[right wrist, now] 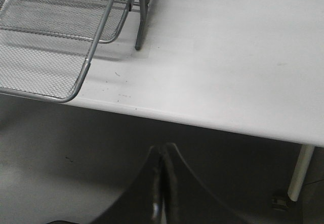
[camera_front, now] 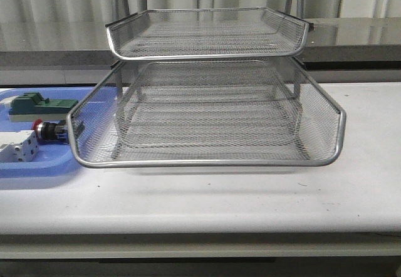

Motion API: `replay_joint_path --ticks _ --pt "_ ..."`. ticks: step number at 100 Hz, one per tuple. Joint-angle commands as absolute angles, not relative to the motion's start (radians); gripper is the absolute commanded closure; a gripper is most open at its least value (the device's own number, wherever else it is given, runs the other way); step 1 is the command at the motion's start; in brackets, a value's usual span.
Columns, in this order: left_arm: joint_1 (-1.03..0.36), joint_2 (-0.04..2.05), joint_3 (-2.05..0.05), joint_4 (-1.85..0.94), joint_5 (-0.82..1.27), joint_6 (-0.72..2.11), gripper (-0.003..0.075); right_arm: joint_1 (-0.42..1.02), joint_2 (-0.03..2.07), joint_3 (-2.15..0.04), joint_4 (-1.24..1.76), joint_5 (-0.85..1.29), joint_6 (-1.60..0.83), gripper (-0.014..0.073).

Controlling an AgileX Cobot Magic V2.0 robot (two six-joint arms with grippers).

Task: Place button on rack with both arms
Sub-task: 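Lower the left gripper and grasp the red push button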

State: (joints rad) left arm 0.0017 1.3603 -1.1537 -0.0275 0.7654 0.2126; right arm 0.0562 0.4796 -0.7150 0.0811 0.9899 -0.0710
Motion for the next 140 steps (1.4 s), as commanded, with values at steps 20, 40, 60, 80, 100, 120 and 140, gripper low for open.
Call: replay_joint_path --ticks 20,40,60,80,100,120,140 --pt "-0.013 1.578 -1.467 -0.110 0.828 0.553 0.0061 0.055 0.485 -0.749 0.078 0.929 -0.074 0.0664" --pt "-0.056 1.780 -1.682 -0.143 0.967 0.742 0.0061 0.055 0.485 -0.749 0.078 0.929 -0.074 0.0664" --pt "-0.095 1.958 -1.851 -0.146 1.068 0.912 0.0061 0.055 0.485 -0.749 0.078 0.929 -0.074 0.0664" --pt "-0.110 2.042 -1.901 -0.166 1.118 1.022 0.0061 0.055 0.485 -0.749 0.078 0.929 -0.074 0.0664" --pt "-0.112 2.083 -1.901 -0.166 1.127 1.072 0.0061 0.055 0.485 -0.749 0.079 0.929 -0.074 0.0664" --pt "-0.112 2.115 -1.901 -0.166 1.120 1.125 0.0061 0.055 0.485 -0.749 0.079 0.929 -0.074 0.0664" --pt "-0.112 2.152 -1.901 -0.164 1.098 1.153 0.0061 0.055 0.485 -0.749 0.079 0.929 -0.074 0.0664"
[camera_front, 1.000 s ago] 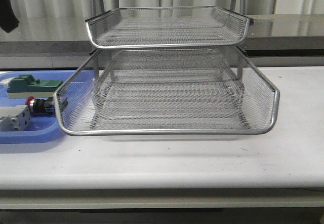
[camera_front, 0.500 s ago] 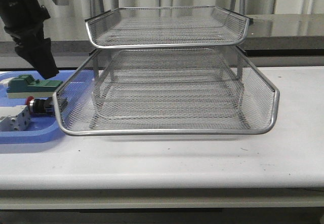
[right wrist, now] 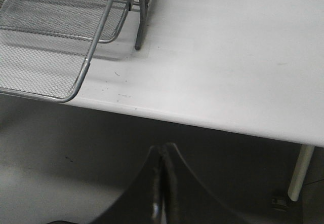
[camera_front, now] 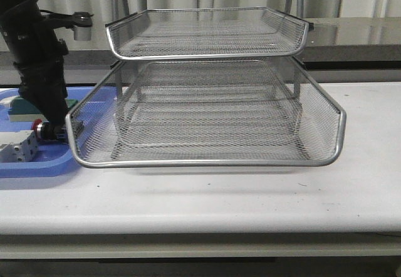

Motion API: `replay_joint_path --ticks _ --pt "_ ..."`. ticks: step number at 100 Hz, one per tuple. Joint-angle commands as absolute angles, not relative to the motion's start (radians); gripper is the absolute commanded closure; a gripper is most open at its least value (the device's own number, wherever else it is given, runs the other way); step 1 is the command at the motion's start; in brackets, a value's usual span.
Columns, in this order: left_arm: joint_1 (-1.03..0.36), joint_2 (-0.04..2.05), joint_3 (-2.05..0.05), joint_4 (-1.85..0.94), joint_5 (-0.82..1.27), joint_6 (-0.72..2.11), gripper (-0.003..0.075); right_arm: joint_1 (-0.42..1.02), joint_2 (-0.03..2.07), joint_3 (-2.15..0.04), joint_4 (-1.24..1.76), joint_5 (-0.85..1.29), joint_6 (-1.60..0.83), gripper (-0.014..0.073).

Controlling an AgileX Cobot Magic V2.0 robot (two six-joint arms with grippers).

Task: Place button on rack with both arms
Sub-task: 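Lower the left gripper and grasp the red push button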

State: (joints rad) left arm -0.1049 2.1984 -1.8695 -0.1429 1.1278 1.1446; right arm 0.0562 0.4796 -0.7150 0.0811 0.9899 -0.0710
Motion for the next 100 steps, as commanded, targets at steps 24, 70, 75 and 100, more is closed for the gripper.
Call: replay_joint_path --ticks 24,70,75,100 --pt "-0.112 2.173 -1.901 -0.162 1.055 1.172 0.0061 0.055 0.485 -0.749 0.079 0.929 -0.074 0.0664" --pt "-0.112 2.238 -1.901 -0.162 1.037 1.172 0.0061 0.055 0.485 -0.749 0.079 0.929 -0.074 0.0664" --pt "-0.112 2.240 -1.901 -0.162 1.030 1.172 0.0061 0.055 0.485 -0.749 0.079 0.929 -0.074 0.0664" --pt "-0.112 2.240 -1.901 -0.166 1.018 1.172 0.0061 0.055 0.485 -0.749 0.079 0.929 -0.074 0.0664"
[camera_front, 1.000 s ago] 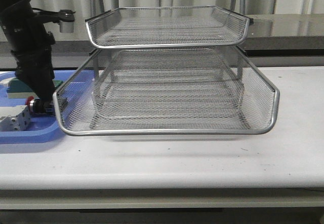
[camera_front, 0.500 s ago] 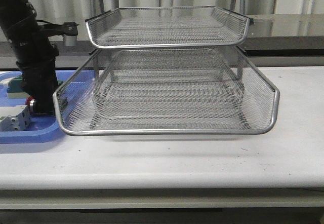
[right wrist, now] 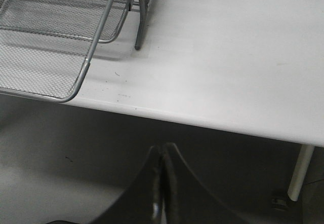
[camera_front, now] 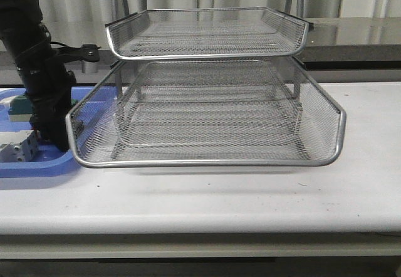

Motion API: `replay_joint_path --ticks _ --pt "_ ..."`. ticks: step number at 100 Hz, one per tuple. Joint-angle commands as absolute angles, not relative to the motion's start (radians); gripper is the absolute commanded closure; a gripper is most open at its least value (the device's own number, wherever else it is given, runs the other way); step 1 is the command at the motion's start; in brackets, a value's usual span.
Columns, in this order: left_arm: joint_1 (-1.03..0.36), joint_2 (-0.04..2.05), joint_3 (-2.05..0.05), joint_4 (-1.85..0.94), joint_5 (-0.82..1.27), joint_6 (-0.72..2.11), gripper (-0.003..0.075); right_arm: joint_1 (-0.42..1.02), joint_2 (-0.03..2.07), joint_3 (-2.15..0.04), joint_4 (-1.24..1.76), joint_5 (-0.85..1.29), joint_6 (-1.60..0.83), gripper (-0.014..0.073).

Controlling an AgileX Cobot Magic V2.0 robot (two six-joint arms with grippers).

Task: Place button on rack with both arms
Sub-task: 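Lower the left gripper and grasp the red push button, then lift the red push button with the left gripper toward the rack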

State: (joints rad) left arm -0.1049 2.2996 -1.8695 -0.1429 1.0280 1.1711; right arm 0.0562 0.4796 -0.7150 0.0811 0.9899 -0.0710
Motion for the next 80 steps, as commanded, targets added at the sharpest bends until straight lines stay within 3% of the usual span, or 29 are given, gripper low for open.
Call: replay_joint_path --ticks 1,27,39,58,68,80 --pt "-0.112 2.242 -1.901 -0.168 1.018 1.172 0.0061 0.055 0.485 -0.749 0.079 0.929 -0.074 0.0664" --pt "-0.112 2.244 -1.901 -0.177 1.040 1.172 0.0085 0.055 0.485 -0.749 0.079 0.929 -0.074 0.0664" --pt "-0.112 2.244 -1.901 -0.177 1.048 1.172 0.0216 0.055 0.485 -0.749 0.079 0.929 -0.074 0.0664" --pt "-0.112 2.244 -1.901 -0.177 1.046 1.172 0.0503 0.055 0.485 -0.749 0.079 0.929 -0.074 0.0664" --pt "-0.112 2.244 -1.902 -0.177 1.039 1.172 0.0583 0.055 0.485 -0.749 0.079 0.929 -0.074 0.0664" --pt "-0.108 2.242 -1.930 -0.177 1.061 1.172 0.0620 0.055 0.485 -0.749 0.079 0.929 -0.074 0.0664"
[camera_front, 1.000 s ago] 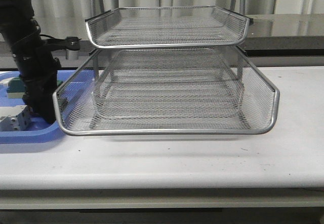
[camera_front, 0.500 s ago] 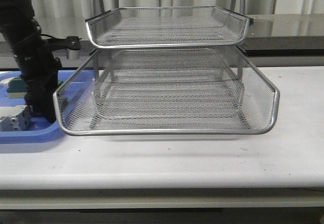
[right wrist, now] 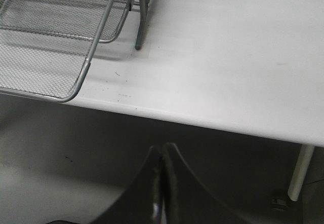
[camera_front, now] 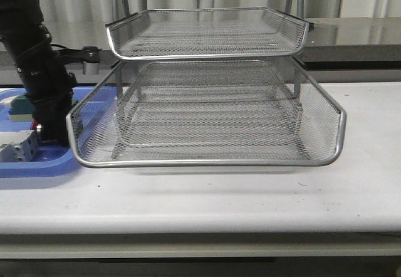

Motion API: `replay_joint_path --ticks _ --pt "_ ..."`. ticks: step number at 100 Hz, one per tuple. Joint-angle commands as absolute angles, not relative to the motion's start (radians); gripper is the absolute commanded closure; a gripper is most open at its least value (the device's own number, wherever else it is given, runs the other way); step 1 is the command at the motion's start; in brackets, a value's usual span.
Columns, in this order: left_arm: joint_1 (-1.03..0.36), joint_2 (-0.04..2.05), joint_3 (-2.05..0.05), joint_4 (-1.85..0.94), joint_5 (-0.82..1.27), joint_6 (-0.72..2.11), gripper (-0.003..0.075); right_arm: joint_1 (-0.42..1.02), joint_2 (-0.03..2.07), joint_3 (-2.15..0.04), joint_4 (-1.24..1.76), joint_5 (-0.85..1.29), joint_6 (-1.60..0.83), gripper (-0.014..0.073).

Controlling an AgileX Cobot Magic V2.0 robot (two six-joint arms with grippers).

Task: Place button on rack with both arms
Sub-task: 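Lift the red push button with the left gripper toward the rack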

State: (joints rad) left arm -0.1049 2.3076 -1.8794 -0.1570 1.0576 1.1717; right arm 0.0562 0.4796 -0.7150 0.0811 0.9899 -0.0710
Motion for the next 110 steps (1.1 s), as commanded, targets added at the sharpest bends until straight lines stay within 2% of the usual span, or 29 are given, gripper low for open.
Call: replay_joint_path --ticks 1,41,75,90,110 --pt "-0.108 2.242 -1.937 -0.177 1.064 1.172 0.0620 0.055 0.485 -0.749 0.079 0.929 -0.074 0.0664" --pt "-0.047 2.179 -2.149 -0.179 1.281 1.092 0.0624 0.055 0.485 -0.749 0.079 0.929 -0.074 0.0664" --pt "-0.037 2.002 -2.149 -0.207 1.281 1.018 0.0624 0.055 0.485 -0.749 0.079 0.929 -0.074 0.0664" --pt "-0.076 1.934 -2.147 -0.207 1.281 0.906 0.0624 0.055 0.485 -0.749 0.079 0.929 -0.074 0.0664" --pt "-0.159 1.811 -2.049 -0.200 1.281 0.902 0.0624 0.055 0.485 -0.749 0.079 0.929 -0.074 0.0664"
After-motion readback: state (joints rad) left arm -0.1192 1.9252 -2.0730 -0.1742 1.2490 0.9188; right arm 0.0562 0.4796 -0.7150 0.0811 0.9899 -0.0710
